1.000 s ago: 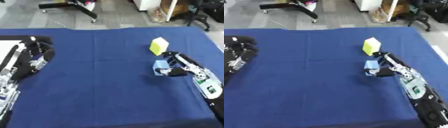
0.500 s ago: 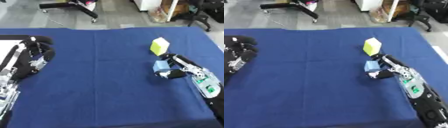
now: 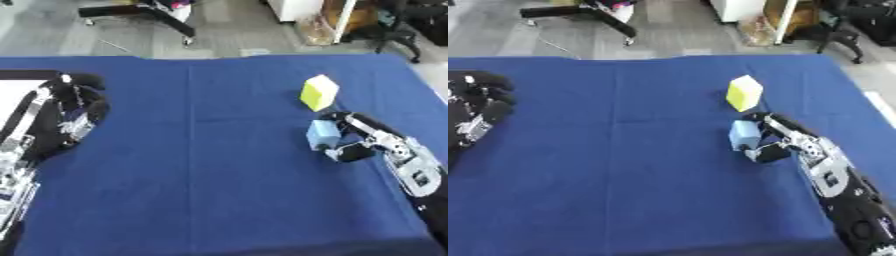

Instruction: Pick up the objects with one hand, pass them to the other hand, and then place them into the box on the other side of the table.

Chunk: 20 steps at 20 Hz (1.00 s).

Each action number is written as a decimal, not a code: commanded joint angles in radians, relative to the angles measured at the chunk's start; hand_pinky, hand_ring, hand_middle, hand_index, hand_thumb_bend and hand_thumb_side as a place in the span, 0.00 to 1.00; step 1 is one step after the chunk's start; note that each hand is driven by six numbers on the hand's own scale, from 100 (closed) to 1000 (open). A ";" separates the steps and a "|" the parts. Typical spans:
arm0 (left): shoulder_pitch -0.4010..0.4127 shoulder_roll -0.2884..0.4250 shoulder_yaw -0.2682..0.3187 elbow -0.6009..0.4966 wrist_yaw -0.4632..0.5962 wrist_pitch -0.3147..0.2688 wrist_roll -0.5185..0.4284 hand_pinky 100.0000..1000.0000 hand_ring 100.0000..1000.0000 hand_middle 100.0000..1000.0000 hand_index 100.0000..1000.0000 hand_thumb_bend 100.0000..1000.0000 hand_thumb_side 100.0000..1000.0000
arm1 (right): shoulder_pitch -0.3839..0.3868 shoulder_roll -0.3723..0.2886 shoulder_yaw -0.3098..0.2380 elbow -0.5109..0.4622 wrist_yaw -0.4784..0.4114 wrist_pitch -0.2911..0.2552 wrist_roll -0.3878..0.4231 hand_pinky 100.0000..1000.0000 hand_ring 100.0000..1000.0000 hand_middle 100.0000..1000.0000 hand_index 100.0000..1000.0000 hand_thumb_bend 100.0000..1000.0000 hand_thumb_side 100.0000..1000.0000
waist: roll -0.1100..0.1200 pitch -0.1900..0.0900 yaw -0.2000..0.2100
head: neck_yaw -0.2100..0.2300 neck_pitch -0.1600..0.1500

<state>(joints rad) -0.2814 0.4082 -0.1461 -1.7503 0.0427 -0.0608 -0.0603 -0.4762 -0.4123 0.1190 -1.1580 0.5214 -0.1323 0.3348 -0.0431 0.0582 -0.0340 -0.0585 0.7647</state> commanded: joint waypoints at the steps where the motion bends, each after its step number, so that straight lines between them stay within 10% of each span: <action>1: -0.012 0.007 0.009 -0.011 -0.004 -0.001 -0.002 0.54 0.55 0.59 0.70 0.51 0.48 | -0.017 -0.032 -0.011 -0.007 0.006 -0.002 0.000 0.64 0.64 0.69 0.82 0.08 0.00 | 0.002 -0.007 0.000 | -0.002 0.005; 11: -0.014 0.007 0.009 -0.011 -0.005 0.000 -0.001 0.53 0.55 0.59 0.70 0.50 0.48 | -0.010 -0.036 -0.022 -0.053 0.002 -0.010 -0.108 0.58 0.54 0.44 0.56 0.11 0.00 | 0.003 -0.006 -0.003 | -0.001 0.005; 20: -0.032 -0.002 -0.009 0.022 -0.008 0.005 -0.018 0.54 0.56 0.60 0.71 0.48 0.50 | -0.007 -0.014 -0.001 -0.380 -0.016 -0.039 -0.171 0.57 0.55 0.44 0.56 0.14 0.00 | 0.004 -0.007 -0.014 | 0.002 0.005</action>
<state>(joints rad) -0.2952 0.4018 -0.1537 -1.7227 0.0400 -0.0553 -0.0730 -0.4694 -0.4111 0.1198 -1.4707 0.5125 -0.1684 0.1731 -0.0403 0.0599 -0.0472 -0.0586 0.7647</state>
